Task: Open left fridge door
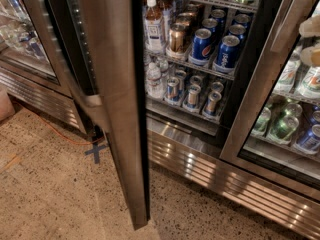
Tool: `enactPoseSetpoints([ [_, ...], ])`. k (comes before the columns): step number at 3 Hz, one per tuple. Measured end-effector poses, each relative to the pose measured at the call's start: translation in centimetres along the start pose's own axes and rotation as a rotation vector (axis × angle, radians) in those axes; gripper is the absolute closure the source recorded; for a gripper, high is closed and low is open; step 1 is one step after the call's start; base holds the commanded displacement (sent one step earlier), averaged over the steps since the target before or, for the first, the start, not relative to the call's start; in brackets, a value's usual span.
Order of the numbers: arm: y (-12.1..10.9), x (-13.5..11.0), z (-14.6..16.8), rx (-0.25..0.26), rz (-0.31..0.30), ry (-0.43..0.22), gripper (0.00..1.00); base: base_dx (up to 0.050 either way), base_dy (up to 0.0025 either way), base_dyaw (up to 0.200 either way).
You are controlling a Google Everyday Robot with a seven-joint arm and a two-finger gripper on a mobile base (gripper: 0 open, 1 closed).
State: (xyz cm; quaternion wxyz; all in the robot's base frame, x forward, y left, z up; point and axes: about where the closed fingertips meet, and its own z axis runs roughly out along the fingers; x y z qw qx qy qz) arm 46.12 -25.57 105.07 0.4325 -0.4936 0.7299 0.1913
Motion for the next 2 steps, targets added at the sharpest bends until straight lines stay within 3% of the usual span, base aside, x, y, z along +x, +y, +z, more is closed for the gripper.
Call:
enactPoseSetpoints([
  [1,0.00,0.00,0.00,0.000,0.000,0.000,0.00,0.000,0.00000,0.000],
  [2,0.00,-0.01,0.01,0.000,0.000,0.000,0.00,0.000,0.00000,0.000],
])
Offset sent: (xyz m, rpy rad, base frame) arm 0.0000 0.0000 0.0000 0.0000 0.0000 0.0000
